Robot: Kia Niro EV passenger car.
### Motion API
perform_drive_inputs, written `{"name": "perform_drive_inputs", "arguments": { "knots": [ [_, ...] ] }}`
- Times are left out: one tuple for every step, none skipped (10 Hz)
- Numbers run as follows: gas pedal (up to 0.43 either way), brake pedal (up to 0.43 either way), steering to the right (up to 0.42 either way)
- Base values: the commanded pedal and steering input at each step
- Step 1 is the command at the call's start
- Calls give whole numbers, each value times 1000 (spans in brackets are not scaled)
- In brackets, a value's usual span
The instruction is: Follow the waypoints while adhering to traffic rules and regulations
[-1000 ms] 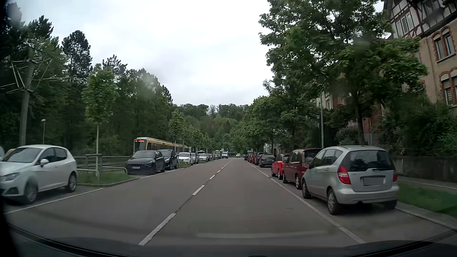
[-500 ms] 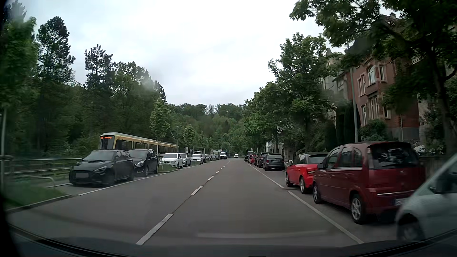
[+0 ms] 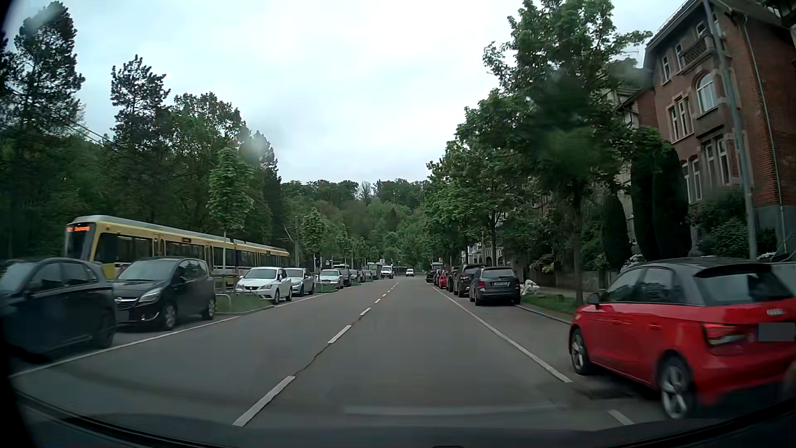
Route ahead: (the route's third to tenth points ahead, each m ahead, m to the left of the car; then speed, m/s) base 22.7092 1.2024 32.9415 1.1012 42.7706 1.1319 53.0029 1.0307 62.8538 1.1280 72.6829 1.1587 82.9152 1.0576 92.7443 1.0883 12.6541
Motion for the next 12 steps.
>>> {"name": "perform_drive_inputs", "arguments": {
  "knots": [
    [118,0,-11],
    [110,0,-9],
    [87,0,-7],
    [87,0,-5],
    [87,0,-4],
    [87,0,-4],
    [87,0,-4],
    [87,0,-4],
    [87,0,-3],
    [79,0,-3],
    [59,0,-3],
    [59,0,-3]
  ]
}}
